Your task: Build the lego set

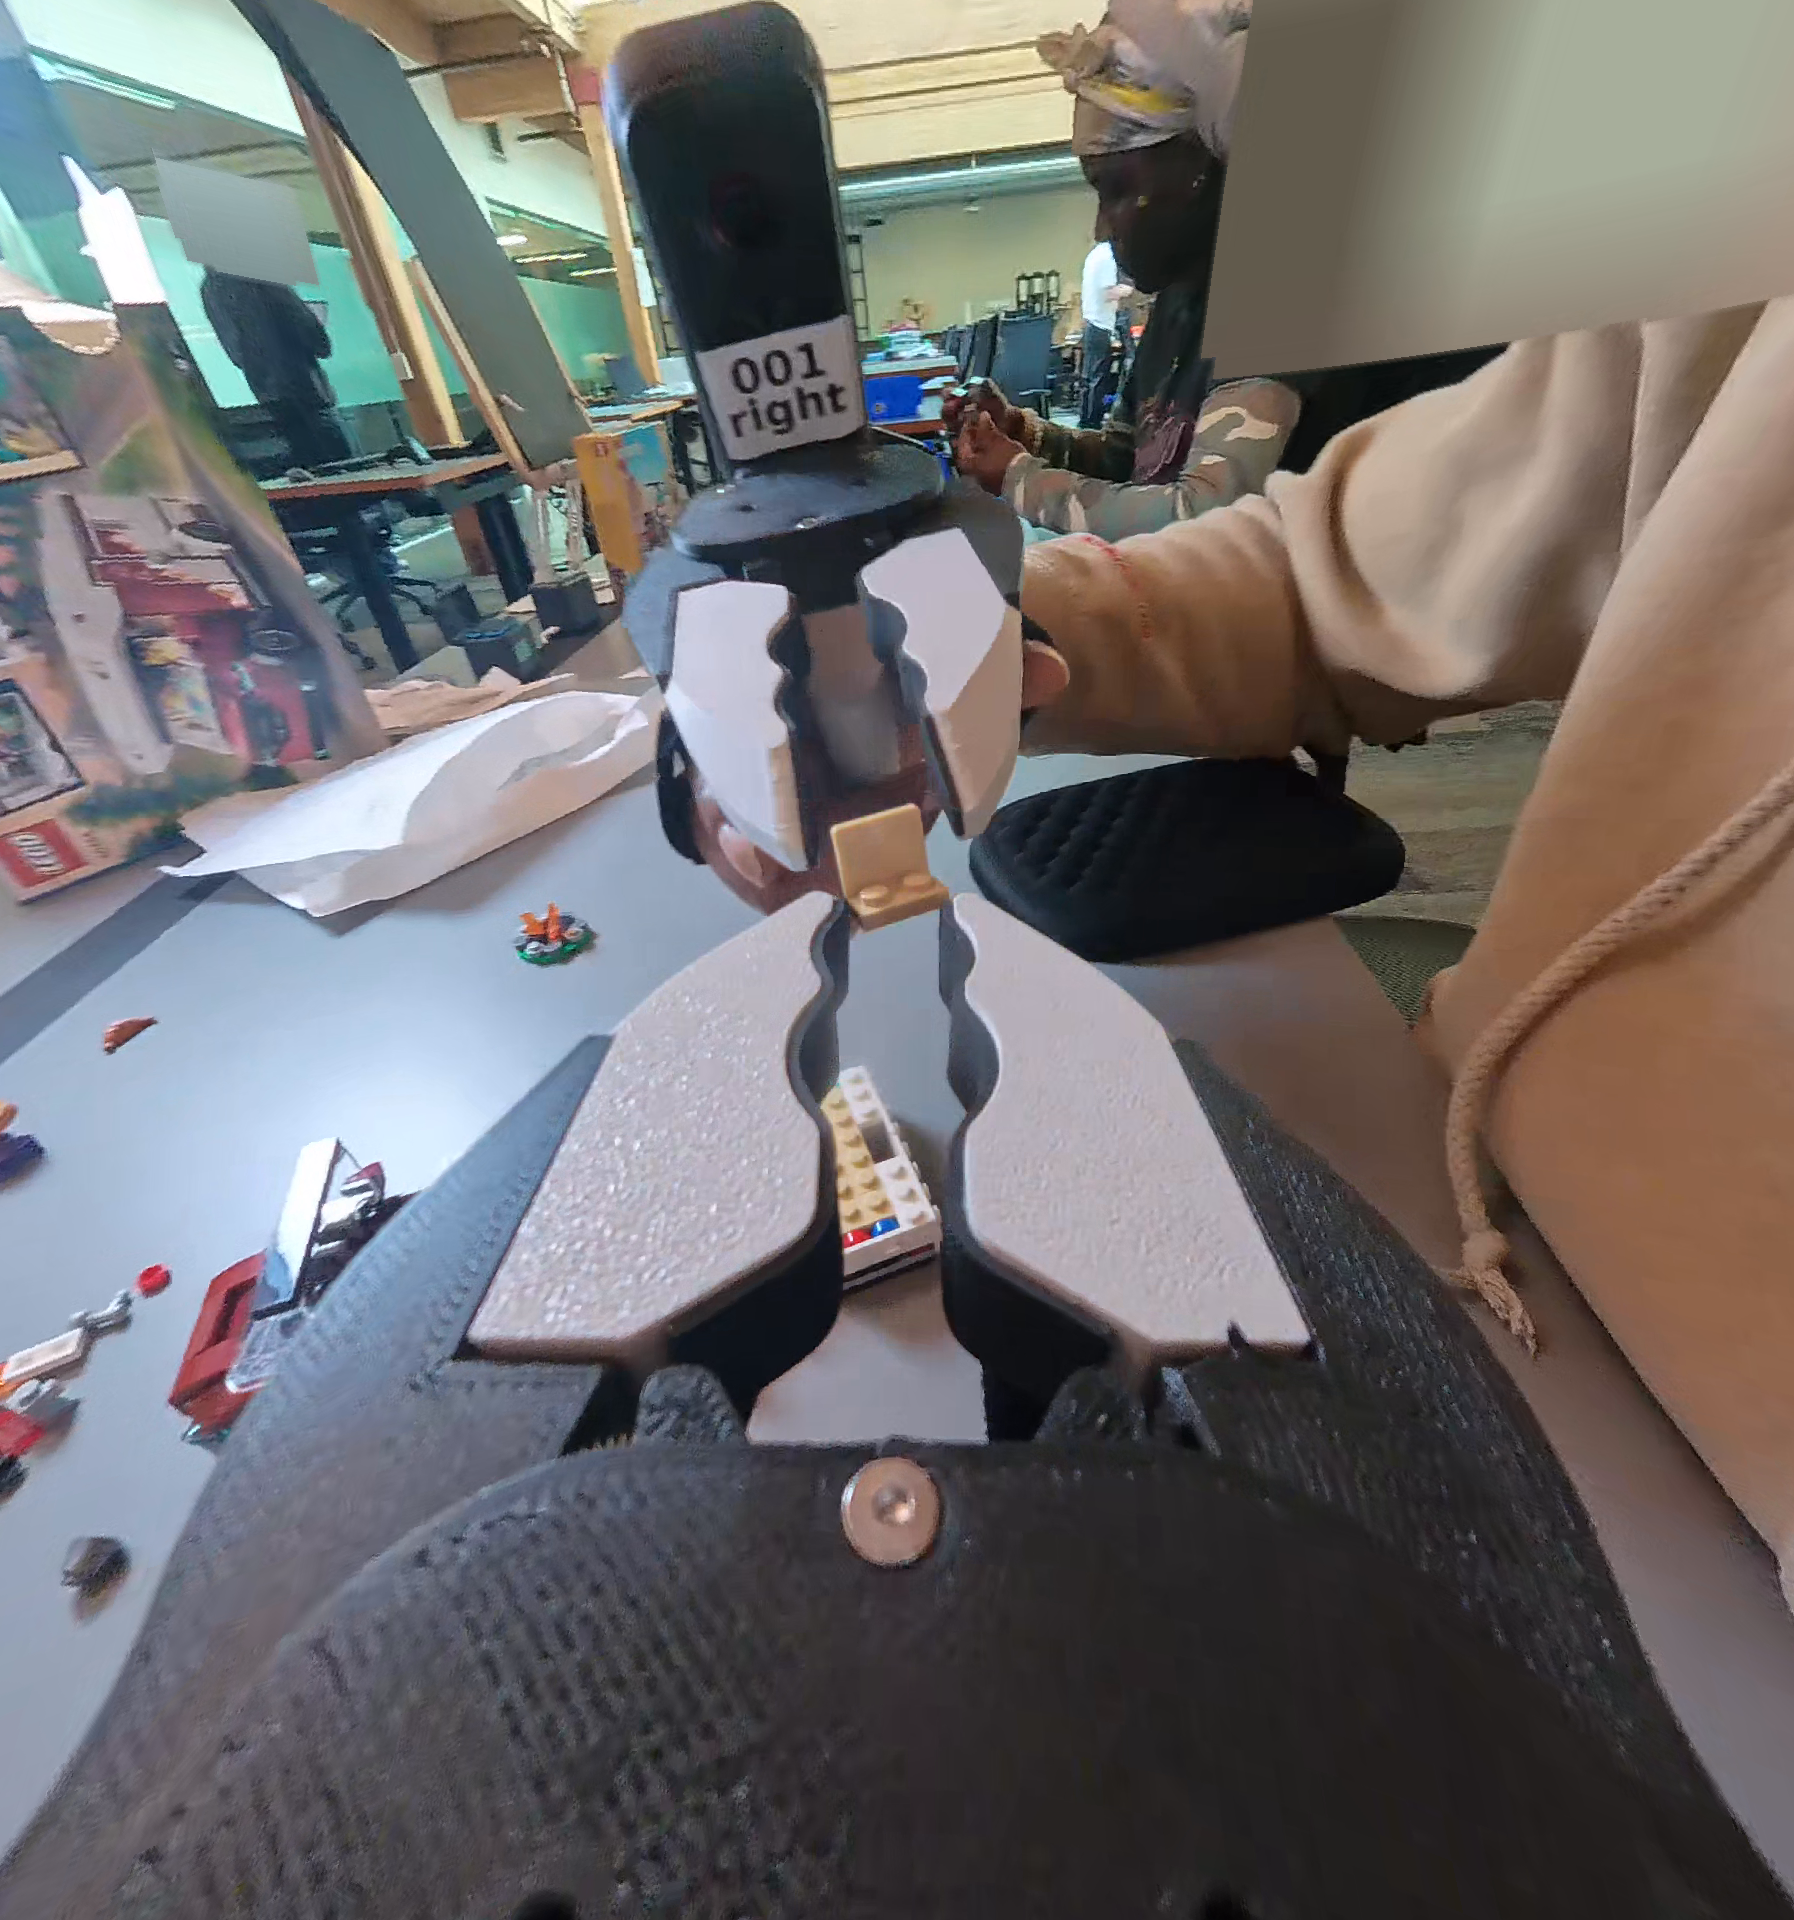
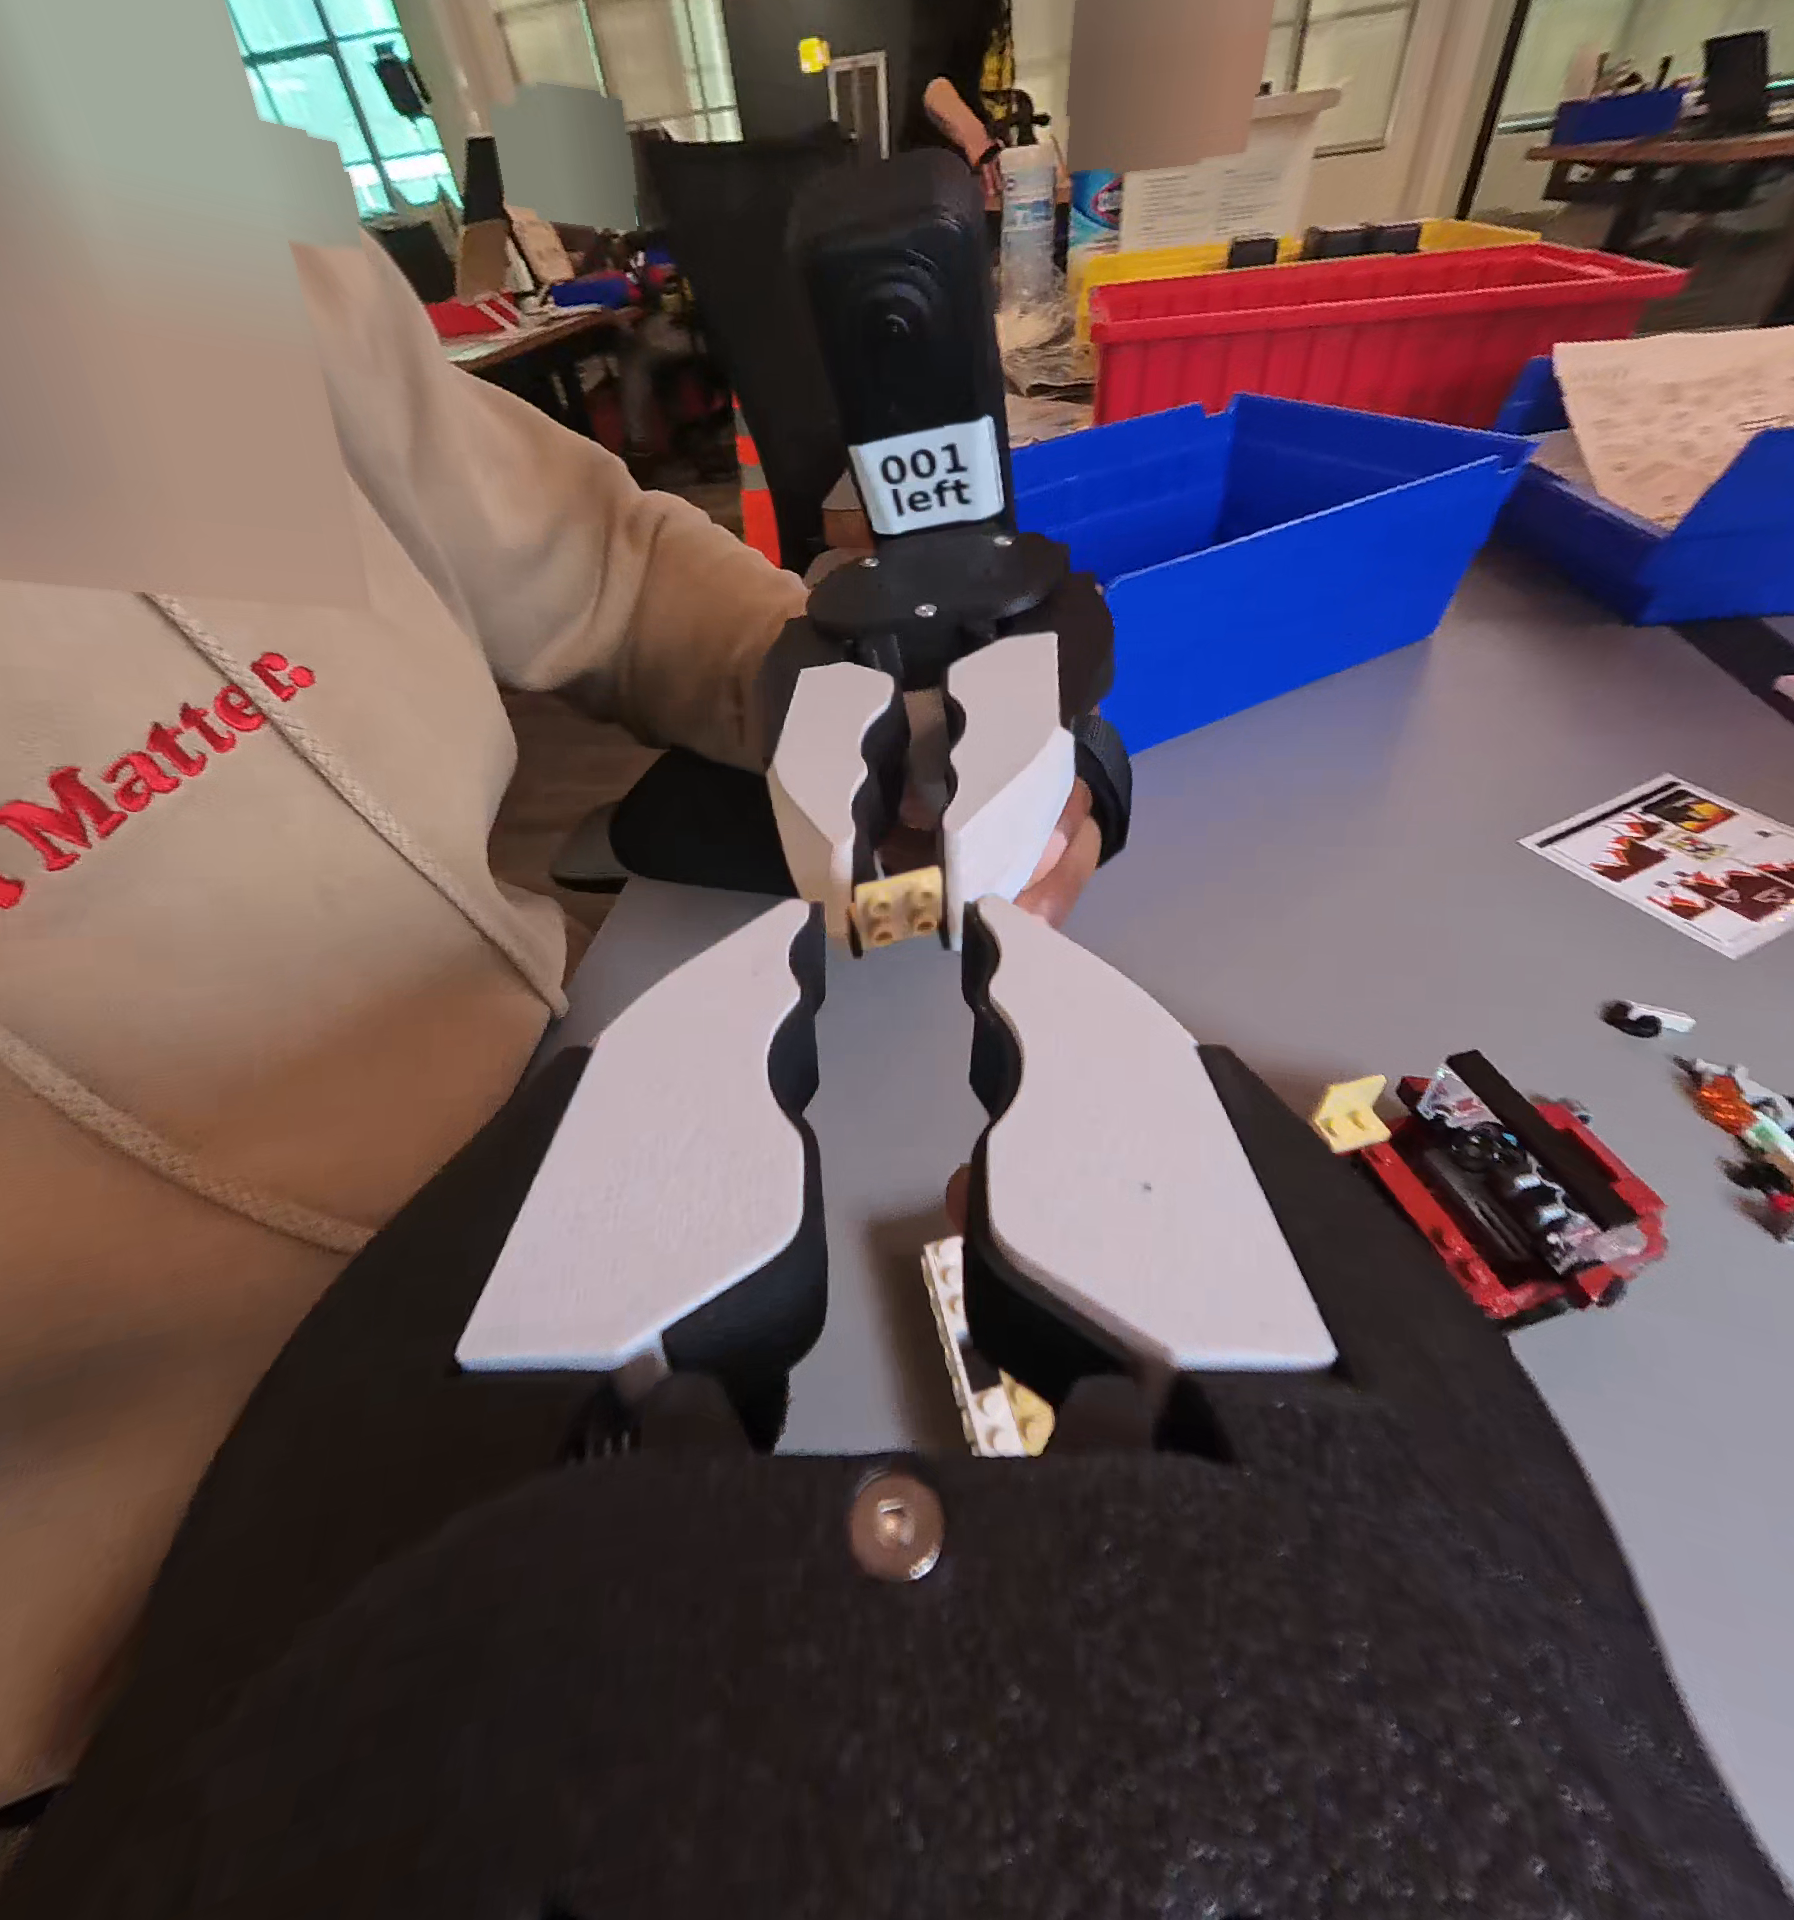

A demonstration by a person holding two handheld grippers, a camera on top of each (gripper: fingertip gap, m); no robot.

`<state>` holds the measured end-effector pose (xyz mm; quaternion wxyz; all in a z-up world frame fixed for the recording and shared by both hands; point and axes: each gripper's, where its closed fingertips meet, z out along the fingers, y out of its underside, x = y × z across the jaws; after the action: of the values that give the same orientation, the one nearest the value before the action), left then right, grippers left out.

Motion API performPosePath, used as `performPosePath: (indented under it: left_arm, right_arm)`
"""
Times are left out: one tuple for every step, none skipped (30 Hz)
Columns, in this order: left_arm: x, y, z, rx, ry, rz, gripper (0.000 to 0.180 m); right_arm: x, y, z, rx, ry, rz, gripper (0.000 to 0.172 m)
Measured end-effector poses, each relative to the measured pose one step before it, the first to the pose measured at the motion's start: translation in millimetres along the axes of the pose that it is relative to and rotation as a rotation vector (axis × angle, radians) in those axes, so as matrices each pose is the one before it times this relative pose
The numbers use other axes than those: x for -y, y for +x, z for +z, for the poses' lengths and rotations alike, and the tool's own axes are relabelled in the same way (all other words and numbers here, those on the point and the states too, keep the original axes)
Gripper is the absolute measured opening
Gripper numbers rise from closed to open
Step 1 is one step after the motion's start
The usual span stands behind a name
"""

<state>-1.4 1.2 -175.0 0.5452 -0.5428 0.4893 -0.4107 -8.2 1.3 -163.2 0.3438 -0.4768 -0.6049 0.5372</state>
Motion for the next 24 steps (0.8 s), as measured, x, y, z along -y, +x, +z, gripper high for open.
performPosePath:
  left_arm:
    - [-0.34,0.39,1.04,-0.0108,0.0008,-0.0040,0.016]
    - [-0.58,0.89,0.86,-0.0134,-0.0020,-0.0023,0.016]
    - [-1.23,0.39,1.01,-0.0087,-0.0076,0.0001,0.016]
    - [-1.57,-0.07,0.80,-0.0048,-0.0088,0.0033,0.016]
    - [-0.46,-0.08,0.54,-0.0048,-0.0003,-0.0013,0.016]
    - [-0.35,-0.53,0.35,-0.0042,0.0012,-0.0067,0.016]
    - [-0.42,-0.88,0.13,-0.0039,0.0025,-0.0084,0.016]
    - [-0.92,-1.65,0.28,0.0020,0.0000,-0.0105,0.016]
    - [-1.34,-1.99,0.42,0.0042,-0.0028,-0.0120,0.016]
    - [-1.75,-2.93,0.25,0.0090,-0.0085,-0.0129,0.016]
    - [-3.04,-5.47,-0.51,0.0259,-0.0230,-0.0043,0.016]
    - [-3.27,-7.27,-1.59,0.0367,-0.0260,0.0038,0.022]
    - [-4.93,-10.37,-2.55,0.0536,-0.0390,-0.0096,0.026]
    - [-9.59,-15.47,-2.86,0.0829,-0.0698,-0.0165,0.029]
    - [-13.34,-18.30,-2.53,0.0963,-0.0842,-0.0076,0.036]
    - [-14.05,-19.33,-1.15,0.1011,-0.0755,-0.0031,0.044]
    - [-14.97,-17.49,1.56,0.0845,-0.0746,-0.0146,0.050]
    - [-12.08,-9.03,4.49,0.0260,-0.0570,-0.0348,0.060]
    - [-8.64,-4.24,6.04,-0.0008,-0.0434,-0.0543,0.068]
    - [-5.11,-0.44,6.58,-0.0167,-0.0290,-0.0417,0.074]
    - [-2.58,-0.48,6.59,-0.0074,-0.0192,-0.0167,0.079]
    - [-1.02,-0.74,5.80,-0.0001,-0.0144,-0.0016,0.081]
    - [2.06,1.40,4.61,-0.0115,-0.0003,-0.0073,0.083]
    - [3.21,1.60,3.74,-0.0136,0.0045,-0.0125,0.082]
  right_arm:
    - [-0.60,-1.06,1.61,0.0250,-0.0066,0.0046,0.025]
    - [-1.26,-0.69,1.52,0.0201,-0.0118,0.0004,0.025]
    - [-0.85,-0.40,1.04,0.0143,-0.0086,-0.0038,0.024]
    - [-0.09,0.54,0.37,0.0074,-0.0026,-0.0043,0.021]
    - [-0.27,0.91,-0.05,0.0054,-0.0037,-0.0016,0.017]
    - [-0.47,0.53,-0.29,0.0082,-0.0034,0.0018,0.017]
    - [-0.79,0.94,-0.64,0.0050,-0.0039,0.0031,0.017]
    - [-0.99,1.71,-0.64,-0.0019,-0.0035,0.0002,0.017]
    - [-1.22,2.26,-0.80,-0.0067,-0.0023,-0.0018,0.017]
    - [-1.18,2.92,-1.04,-0.0101,0.0001,0.0004,0.017]
    - [-0.28,3.91,-2.19,-0.0141,0.0078,0.0040,0.017]
    - [0.41,5.29,-4.15,-0.0211,0.0124,0.0078,0.016]
    - [-0.87,7.32,-5.91,-0.0332,0.0017,0.0078,0.016]
    - [-3.50,9.50,-6.87,-0.0471,-0.0135,0.0044,0.017]
    - [-5.39,10.20,-6.90,-0.0529,-0.0206,-0.0010,0.016]
    - [-5.97,9.67,-6.24,-0.0496,-0.0180,-0.0006,0.016]
    - [-6.42,8.65,-4.96,-0.0416,-0.0162,0.0063,0.016]
    - [-6.32,6.84,-3.50,-0.0314,-0.0152,0.0109,0.016]
    - [-5.09,4.68,-2.09,-0.0211,-0.0067,0.0110,0.016]
    - [-4.11,2.51,-0.96,-0.0116,-0.0011,0.0103,0.016]
    - [-3.47,0.85,-0.05,-0.0045,-0.0003,0.0077,0.016]
    - [-2.61,0.38,0.40,-0.0044,0.0011,0.0029,0.016]
    - [-2.14,0.07,0.54,-0.0053,0.0017,-0.0011,0.016]
    - [-1.63,-0.27,0.47,-0.0028,0.0018,-0.0017,0.017]
